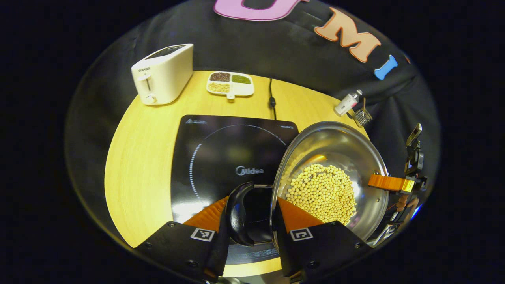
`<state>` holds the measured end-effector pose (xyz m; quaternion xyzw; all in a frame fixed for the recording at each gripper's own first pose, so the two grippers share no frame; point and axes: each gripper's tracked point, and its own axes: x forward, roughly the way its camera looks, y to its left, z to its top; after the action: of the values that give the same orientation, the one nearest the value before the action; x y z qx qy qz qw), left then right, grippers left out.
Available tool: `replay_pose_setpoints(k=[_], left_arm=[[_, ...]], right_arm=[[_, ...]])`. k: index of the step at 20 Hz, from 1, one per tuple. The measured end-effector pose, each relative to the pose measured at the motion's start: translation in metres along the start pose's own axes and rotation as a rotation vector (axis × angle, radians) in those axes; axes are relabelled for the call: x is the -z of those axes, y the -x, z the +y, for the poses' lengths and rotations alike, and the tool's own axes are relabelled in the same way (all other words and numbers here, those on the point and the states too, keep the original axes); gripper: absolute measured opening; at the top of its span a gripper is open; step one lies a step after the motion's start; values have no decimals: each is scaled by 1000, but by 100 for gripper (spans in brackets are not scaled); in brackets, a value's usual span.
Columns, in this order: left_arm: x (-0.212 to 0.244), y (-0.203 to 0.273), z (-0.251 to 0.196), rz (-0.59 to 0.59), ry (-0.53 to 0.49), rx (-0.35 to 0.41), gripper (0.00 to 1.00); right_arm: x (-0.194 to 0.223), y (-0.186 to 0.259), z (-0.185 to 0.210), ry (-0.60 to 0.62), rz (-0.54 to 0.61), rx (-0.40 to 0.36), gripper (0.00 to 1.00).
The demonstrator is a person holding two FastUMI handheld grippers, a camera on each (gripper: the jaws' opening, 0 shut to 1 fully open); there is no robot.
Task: First push the handle of the pot to place it horizontally, then grasp the pot with both hands and set it on the induction cooktop.
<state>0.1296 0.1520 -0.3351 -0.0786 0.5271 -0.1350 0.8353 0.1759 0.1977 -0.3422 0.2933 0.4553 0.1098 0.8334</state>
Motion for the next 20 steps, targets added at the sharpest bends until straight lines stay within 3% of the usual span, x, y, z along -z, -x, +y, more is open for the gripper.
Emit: replay_pose_setpoints(k=[7,8,20], left_arm=[[-9,8,53,-33,31,-45,54],[-12,6,59,-38,28,-53,54],[-35,-1,101,-69,-33,-128,59]], right_arm=[[2,-44,41,40,20,-36,41],[2,-50,44,38,24,-39,48],[3,-95,58,23,2,-29,48]])
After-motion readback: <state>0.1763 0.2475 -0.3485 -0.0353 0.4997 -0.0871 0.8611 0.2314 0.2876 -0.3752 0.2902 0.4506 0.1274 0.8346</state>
